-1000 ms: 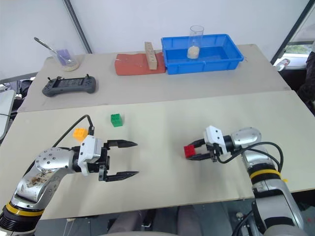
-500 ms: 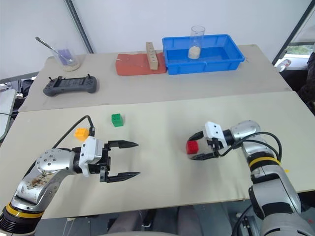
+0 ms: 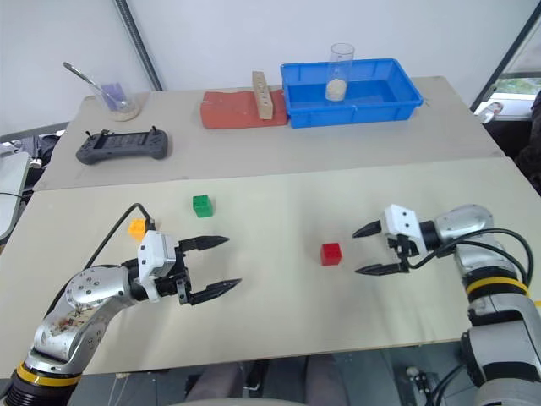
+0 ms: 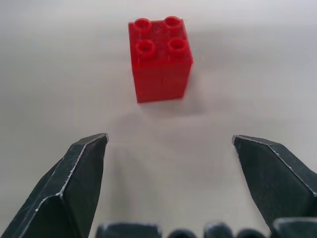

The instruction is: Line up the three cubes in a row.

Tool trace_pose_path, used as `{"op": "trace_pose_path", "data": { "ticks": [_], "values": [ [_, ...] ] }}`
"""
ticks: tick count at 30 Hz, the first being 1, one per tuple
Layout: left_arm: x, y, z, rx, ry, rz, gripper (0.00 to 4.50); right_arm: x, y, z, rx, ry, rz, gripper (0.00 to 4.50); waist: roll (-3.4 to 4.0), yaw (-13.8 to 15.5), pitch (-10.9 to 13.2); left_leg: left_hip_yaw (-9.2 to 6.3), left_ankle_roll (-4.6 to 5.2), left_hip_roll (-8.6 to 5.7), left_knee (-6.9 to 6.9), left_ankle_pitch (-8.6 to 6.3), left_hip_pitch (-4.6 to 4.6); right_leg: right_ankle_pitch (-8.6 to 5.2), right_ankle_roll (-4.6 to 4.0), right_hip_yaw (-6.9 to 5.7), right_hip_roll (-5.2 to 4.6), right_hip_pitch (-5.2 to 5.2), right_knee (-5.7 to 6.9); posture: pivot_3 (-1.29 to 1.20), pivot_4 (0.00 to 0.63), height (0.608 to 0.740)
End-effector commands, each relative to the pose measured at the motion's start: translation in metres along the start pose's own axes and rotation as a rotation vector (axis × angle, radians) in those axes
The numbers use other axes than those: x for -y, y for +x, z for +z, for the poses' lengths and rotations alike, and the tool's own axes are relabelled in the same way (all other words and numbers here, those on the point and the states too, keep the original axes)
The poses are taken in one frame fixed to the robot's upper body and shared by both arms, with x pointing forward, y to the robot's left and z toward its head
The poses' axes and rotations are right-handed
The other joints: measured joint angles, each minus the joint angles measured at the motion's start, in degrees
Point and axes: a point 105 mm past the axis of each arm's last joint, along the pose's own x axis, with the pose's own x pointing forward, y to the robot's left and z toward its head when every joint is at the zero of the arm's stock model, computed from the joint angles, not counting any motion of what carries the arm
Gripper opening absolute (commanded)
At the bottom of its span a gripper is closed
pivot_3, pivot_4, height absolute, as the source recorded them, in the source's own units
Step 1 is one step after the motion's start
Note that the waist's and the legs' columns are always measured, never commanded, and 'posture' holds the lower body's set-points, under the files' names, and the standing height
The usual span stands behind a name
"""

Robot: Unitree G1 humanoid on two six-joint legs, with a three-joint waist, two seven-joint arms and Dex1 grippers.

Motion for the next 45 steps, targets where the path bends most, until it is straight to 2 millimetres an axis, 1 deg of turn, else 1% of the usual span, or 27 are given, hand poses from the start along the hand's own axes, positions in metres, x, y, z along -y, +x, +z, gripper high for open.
{"op": "trace_pose_path", "data": {
  "ticks": [1,3,4,6,8,10,11,14,18,21,24,27,29,32,33,35,37,41,43,45],
  "values": [
    [-0.019,-0.004,-0.001,0.012,0.014,0.244,4.50,0.012,-0.016,0.046,0.086,-0.003,-0.113,4.46,0.01,0.0,0.0,0.02,-0.02,0.03,0.01,-0.01,0.01,0.00,0.00,0.00,0.00,0.01,0.00,0.00,0.150,0.740],
    [-0.029,-0.007,-0.010,0.012,-0.013,0.396,4.50,0.013,-0.014,0.075,0.149,0.017,-0.164,4.46,0.00,0.0,0.0,0.07,-0.05,0.10,0.01,-0.03,0.01,0.01,-0.02,0.00,0.01,0.00,0.01,0.00,0.150,0.740],
    [-0.034,-0.008,-0.015,0.017,-0.029,0.476,4.50,0.015,-0.009,0.092,0.197,0.020,-0.192,4.46,0.00,0.0,0.0,0.08,-0.06,0.12,0.00,-0.04,0.00,0.01,-0.02,0.00,0.01,-0.01,0.00,0.00,0.150,0.740],
    [-0.044,-0.009,-0.024,0.025,-0.064,0.624,4.50,0.016,0.000,0.121,0.278,0.042,-0.233,4.46,-0.03,0.3,0.0,0.09,-0.07,0.13,0.01,-0.04,-0.02,0.01,-0.02,-0.01,0.00,-0.01,0.00,0.00,0.150,0.740],
    [-0.050,-0.007,-0.029,0.032,-0.074,0.732,4.50,0.015,0.009,0.142,0.331,0.046,-0.266,4.46,-0.04,0.7,0.0,0.09,-0.08,0.14,0.10,-0.05,-0.08,0.01,-0.02,-0.03,-0.01,0.00,-0.01,0.00,0.150,0.740],
    [-0.055,-0.005,-0.032,0.037,-0.067,0.804,4.50,0.011,0.016,0.158,0.367,0.055,-0.267,4.46,-0.07,1.2,0.0,0.09,-0.06,0.12,0.19,-0.06,-0.17,0.02,-0.02,-0.05,-0.01,-0.03,-0.02,0.00,0.150,0.740],
    [-0.061,-0.004,-0.035,0.036,-0.066,0.855,4.50,0.007,0.020,0.171,0.401,0.064,-0.259,4.46,-0.07,1.7,0.0,0.09,-0.05,0.09,0.26,-0.06,-0.26,0.02,-0.02,-0.06,-0.02,-0.07,0.00,0.00,0.150,0.740],
    [-0.070,0.002,-0.046,0.026,-0.073,0.911,4.50,-0.002,0.026,0.197,0.446,0.073,-0.237,4.46,-0.08,2.3,0.0,0.09,-0.02,0.09,0.54,-0.08,-0.48,0.06,-0.02,-0.12,-0.01,-0.19,0.05,0.00,0.150,0.740],
    [-0.072,0.019,-0.057,0.025,-0.104,0.890,4.50,-0.003,0.029,0.215,0.452,0.075,-0.246,4.46,-0.14,2.4,0.0,0.09,0.03,0.07,0.60,-0.12,-0.48,0.11,0.03,-0.14,-0.01,-0.16,0.01,0.00,0.150,0.740],
    [-0.075,0.028,-0.061,0.031,-0.115,0.878,4.50,-0.003,0.029,0.219,0.452,0.075,-0.258,4.46,-0.15,2.4,0.0,0.10,0.06,0.04,0.61,-0.12,-0.48,0.12,0.04,-0.15,-0.03,-0.15,0.01,0.00,0.150,0.740],
    [-0.080,0.042,-0.063,0.041,-0.128,0.867,4.50,-0.001,0.030,0.219,0.439,0.071,-0.281,4.46,-0.15,2.4,0.0,0.10,0.05,0.05,0.64,-0.11,-0.48,0.12,0.03,-0.16,-0.02,-0.15,0.05,0.00,0.150,0.740],
    [-0.089,0.055,-0.061,0.052,-0.141,0.874,4.50,-0.002,0.032,0.208,0.401,0.080,-0.297,4.46,-0.16,2.7,0.0,0.10,0.05,0.03,0.68,-0.11,-0.48,0.12,0.04,-0.19,0.00,-0.13,0.08,0.00,0.150,0.740],
    [-0.092,0.062,-0.058,0.057,-0.141,0.874,4.50,-0.005,0.034,0.197,0.358,0.081,-0.306,4.46,-0.18,2.8,0.0,0.10,0.06,0.03,0.74,-0.11,-0.48,0.13,0.05,-0.21,0.01,-0.11,0.08,0.00,0.150,0.740],
    [-0.093,0.068,-0.055,0.067,-0.141,0.867,3.71,-0.006,0.034,0.187,0.336,0.091,-0.323,4.50,-0.19,2.6,0.0,0.12,0.10,0.00,0.74,-0.13,-0.50,0.14,0.08,-0.19,0.01,-0.13,0.09,0.00,0.150,0.740],
    [-0.093,0.069,-0.055,0.070,-0.142,0.866,3.30,-0.005,0.034,0.186,0.334,0.094,-0.329,4.50,-0.19,2.5,0.0,0.15,0.10,0.00,0.74,-0.13,-0.50,0.14,0.08,-0.16,0.01,-0.15,0.10,0.00,0.150,0.740],
    [-0.093,0.068,-0.055,0.069,-0.146,0.877,2.25,-0.005,0.033,0.184,0.331,0.100,-0.343,4.50,-0.20,2.2,0.0,0.16,0.10,0.02,0.74,-0.13,-0.49,0.14,0.08,-0.15,0.00,-0.15,0.12,0.00,0.150,0.740],
    [-0.093,0.067,-0.056,0.068,-0.153,0.886,1.32,-0.004,0.033,0.182,0.332,0.106,-0.355,4.50,-0.20,2.1,0.0,0.15,0.09,0.03,0.74,-0.13,-0.49,0.14,0.08,-0.15,0.01,-0.15,0.14,0.00,0.150,0.740],
    [-0.091,0.066,-0.056,0.064,-0.138,0.869,1.30,-0.003,0.033,0.180,0.333,0.113,-0.377,4.50,-0.20,2.1,0.0,0.15,0.10,0.02,0.74,-0.13,-0.49,0.14,0.08,-0.16,0.02,-0.15,0.13,0.00,0.150,0.740],
    [-0.088,0.070,-0.051,0.074,-0.115,0.809,1.30,-0.003,0.034,0.179,0.332,0.115,-0.383,4.50,-0.20,2.1,0.0,0.15,0.10,0.02,0.74,-0.13,-0.49,0.14,0.08,-0.16,0.03,-0.15,0.13,0.00,0.150,0.740],
    [-0.076,0.083,-0.041,0.101,-0.102,0.634,1.30,-0.008,0.034,0.175,0.325,0.109,-0.366,4.50,-0.20,2.1,0.0,0.15,0.10,0.02,0.74,-0.13,-0.49,0.14,0.08,-0.17,0.04,-0.15,0.13,0.00,0.150,0.740]
  ]
}}
